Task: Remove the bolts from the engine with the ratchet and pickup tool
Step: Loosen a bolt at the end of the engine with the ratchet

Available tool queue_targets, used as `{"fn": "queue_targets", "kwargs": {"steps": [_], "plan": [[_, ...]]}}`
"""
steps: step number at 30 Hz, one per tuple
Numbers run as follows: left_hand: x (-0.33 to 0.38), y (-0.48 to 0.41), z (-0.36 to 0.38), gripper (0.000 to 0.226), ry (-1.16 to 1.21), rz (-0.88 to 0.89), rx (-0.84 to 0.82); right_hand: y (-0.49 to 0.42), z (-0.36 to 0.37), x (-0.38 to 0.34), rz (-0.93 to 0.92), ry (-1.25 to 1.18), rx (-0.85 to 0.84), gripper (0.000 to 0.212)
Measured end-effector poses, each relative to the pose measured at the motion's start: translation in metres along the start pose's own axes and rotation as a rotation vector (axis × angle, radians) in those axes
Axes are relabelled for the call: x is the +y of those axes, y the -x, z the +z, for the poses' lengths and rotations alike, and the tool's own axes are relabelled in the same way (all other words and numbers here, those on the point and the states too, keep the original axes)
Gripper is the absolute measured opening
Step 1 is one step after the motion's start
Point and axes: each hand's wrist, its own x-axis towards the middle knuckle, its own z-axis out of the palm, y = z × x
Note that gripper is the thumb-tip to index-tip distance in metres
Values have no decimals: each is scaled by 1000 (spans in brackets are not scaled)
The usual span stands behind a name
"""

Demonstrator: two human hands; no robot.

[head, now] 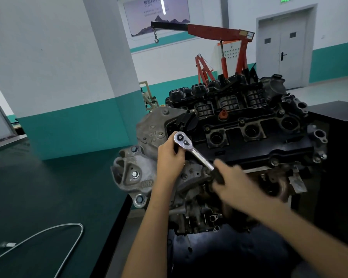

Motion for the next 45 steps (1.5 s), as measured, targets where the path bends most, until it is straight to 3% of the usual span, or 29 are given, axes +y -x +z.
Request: {"fn": "queue_targets", "kwargs": {"steps": [3,7,11,14,16,18,20,25,28,30,34,36,40,43,45], "plan": [[-1,0,1,20,29,-1,0,17,55,-33,101,-366,71,20],[-4,-1,-1,28,46,3,-9,13,63,-42,129,-429,30,33],[-2,-2,-6,28,71,70,-102,-5,-2,2,-58,-162,-146,19],[-3,-3,-8,14,41,49,-131,-41,-59,23,-199,191,-213,22],[-1,-2,-7,11,22,46,-83,-63,-80,23,-292,472,-195,25],[0,-1,-4,14,1,55,-22,-70,-83,22,-330,581,-123,27],[1,0,-2,20,-10,47,22,-54,-66,23,-256,465,-64,21],[-1,0,1,15,-19,42,45,13,30,-14,63,-319,-9,22],[-3,0,1,8,20,25,49,16,67,-39,108,-425,92,22],[-2,0,-1,18,28,21,35,13,61,-38,107,-458,45,26],[-2,-3,-6,29,36,45,-92,-4,1,1,-56,-185,-146,25],[-3,-4,-7,23,8,32,-144,-28,-40,19,-145,56,-188,23],[-2,-3,-3,18,-52,18,-64,-71,-86,23,-310,571,-112,29],[0,-1,1,14,-96,15,47,-58,-67,22,-244,524,-33,23],[-1,0,3,15,-119,22,60,-27,-36,20,-112,222,-37,20]]}}
